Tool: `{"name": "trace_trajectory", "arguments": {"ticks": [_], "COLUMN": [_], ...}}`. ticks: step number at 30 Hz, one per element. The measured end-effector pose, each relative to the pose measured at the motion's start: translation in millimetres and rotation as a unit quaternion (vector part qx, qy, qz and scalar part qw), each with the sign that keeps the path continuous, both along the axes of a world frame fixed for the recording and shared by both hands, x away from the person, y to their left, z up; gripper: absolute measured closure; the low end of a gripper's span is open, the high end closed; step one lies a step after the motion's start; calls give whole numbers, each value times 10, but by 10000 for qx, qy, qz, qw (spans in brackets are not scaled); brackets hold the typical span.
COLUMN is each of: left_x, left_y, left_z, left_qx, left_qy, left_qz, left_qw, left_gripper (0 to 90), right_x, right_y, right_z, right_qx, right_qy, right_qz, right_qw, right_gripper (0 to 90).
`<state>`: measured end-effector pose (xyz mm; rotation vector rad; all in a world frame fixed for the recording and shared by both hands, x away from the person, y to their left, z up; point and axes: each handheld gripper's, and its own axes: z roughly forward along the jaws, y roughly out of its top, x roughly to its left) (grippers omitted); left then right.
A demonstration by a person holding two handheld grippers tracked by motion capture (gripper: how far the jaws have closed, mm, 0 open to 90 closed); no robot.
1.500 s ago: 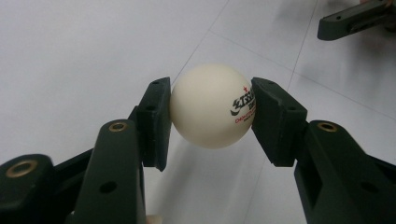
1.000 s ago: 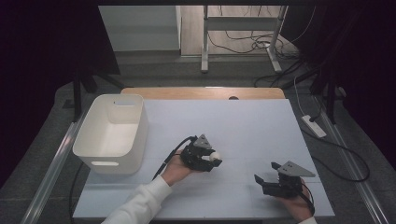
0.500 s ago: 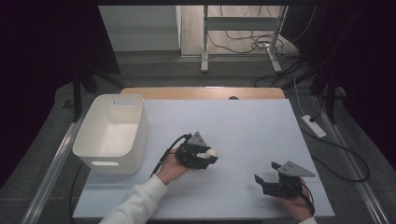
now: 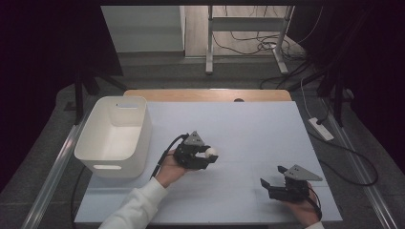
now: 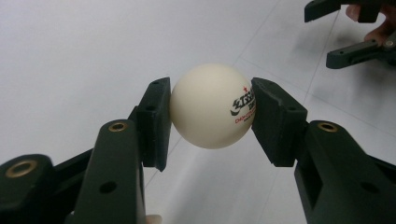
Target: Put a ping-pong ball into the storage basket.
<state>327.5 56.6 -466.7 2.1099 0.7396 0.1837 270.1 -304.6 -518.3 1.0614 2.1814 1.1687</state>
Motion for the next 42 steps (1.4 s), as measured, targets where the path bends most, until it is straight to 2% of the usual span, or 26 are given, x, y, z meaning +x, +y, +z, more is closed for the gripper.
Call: {"name": "trace_trajectory", "arguments": {"ticks": [9, 15, 42], "left_x": [12, 25, 27], "left_y": [151, 273, 518], "left_z": [72, 136, 257], "left_qx": [-137, -152, -388], "left_qy": [-64, -163, -333], "left_qz": [206, 365, 754], "left_qw": [9997, 9991, 9958], "left_gripper": [506, 505, 505], "right_x": [2, 4, 4], "right_y": [-2, -3, -1], "right_z": [3, 2, 2], "right_qx": [-3, 3, -3], "right_qy": [-5, -1, 0], "right_qz": [-7, 0, -11], "right_qw": [10000, 10000, 10000], "right_gripper": [152, 152, 152]}}
